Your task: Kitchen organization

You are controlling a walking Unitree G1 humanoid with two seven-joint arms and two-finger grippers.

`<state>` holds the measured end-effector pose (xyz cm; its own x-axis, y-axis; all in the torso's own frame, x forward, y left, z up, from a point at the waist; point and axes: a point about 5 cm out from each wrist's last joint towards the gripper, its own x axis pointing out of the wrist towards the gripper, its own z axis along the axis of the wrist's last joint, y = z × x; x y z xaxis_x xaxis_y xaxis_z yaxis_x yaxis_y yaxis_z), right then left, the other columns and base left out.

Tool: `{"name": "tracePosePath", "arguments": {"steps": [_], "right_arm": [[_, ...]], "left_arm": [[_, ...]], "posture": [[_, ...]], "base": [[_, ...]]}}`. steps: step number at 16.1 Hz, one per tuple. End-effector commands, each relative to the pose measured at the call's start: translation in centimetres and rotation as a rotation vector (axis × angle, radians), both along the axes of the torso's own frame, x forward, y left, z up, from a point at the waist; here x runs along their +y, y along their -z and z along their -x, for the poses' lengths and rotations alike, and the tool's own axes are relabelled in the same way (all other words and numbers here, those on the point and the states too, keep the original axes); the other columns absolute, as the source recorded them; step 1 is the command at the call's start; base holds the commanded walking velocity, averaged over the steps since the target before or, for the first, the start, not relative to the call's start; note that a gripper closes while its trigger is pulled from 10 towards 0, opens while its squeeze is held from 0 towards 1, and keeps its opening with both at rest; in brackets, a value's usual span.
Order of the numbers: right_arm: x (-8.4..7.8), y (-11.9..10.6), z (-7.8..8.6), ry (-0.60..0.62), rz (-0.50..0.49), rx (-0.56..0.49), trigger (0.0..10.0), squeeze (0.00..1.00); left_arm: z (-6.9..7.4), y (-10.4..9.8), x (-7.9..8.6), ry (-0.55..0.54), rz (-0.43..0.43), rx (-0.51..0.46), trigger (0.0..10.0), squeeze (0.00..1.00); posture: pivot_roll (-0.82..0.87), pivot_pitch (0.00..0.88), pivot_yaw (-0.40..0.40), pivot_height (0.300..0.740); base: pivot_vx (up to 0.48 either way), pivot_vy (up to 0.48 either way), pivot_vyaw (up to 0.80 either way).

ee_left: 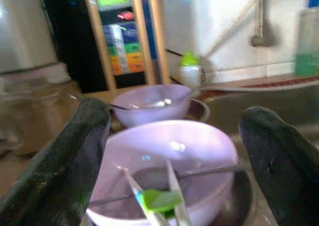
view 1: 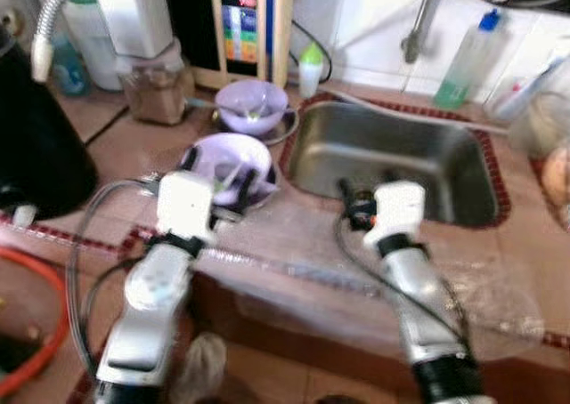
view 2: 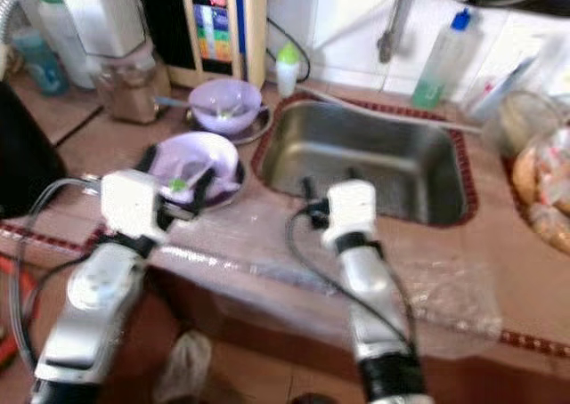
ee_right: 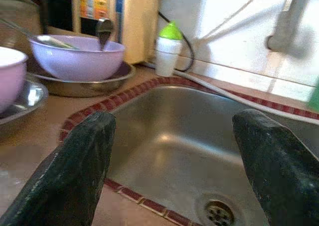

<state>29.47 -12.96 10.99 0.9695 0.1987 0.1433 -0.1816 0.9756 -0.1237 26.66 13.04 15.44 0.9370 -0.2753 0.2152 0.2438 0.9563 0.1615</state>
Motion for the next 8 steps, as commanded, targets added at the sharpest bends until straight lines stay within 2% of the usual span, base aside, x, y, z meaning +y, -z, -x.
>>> {"name": "tracePosePath", "arguments": {"steps": [1, 4, 8], "right_arm": [[-0.8, -0.1, -0.1, 0.017, 0.011, -0.002, 10.0, 0.00], [-0.8, 0.0, -0.1, 0.015, 0.015, 0.000, 10.0, 0.00], [-0.7, 0.1, 0.1, -0.001, 0.019, 0.006, 10.0, 0.00]], "left_arm": [[0.1, -0.2, -0.6, 0.019, 0.005, -0.010, 10.0, 0.00], [0.4, -0.3, 0.0, -0.009, 0.018, -0.017, 10.0, 0.00], [1.4, 1.1, 1.0, -0.047, 0.020, 0.012, 10.0, 0.00]], "posture": [[0.03, 0.000, 0.007, 0.740], [0.04, 0.000, 0.003, 0.740], [0.04, 0.000, -0.011, 0.740]], "base": [[0.000, 0.000, 0.00], [0.000, 0.000, 0.00], [0.000, 0.000, 0.00]]}}
